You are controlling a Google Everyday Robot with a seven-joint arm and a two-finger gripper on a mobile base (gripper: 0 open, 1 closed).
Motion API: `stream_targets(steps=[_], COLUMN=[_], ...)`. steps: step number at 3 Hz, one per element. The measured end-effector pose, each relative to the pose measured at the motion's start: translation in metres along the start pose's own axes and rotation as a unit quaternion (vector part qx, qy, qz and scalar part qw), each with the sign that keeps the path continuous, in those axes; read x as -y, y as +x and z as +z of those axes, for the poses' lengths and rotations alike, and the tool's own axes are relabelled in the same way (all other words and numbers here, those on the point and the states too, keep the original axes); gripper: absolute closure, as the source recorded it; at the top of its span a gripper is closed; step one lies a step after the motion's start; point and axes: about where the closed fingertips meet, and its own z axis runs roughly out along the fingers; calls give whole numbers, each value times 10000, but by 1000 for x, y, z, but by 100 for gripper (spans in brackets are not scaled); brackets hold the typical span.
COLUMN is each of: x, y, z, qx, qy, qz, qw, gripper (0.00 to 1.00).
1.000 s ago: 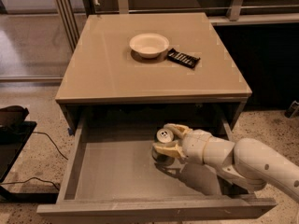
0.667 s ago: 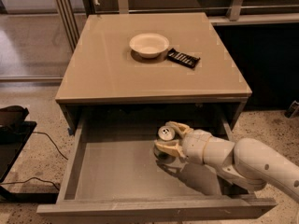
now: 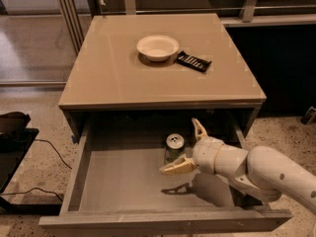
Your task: Place green can into top drawer
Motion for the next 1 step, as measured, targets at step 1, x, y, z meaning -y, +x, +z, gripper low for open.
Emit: stream_targets(steps=[1], x=[0], y=[0], z=[0], qx=[0], qy=[0], qz=[0], qw=[10000], gripper=[0])
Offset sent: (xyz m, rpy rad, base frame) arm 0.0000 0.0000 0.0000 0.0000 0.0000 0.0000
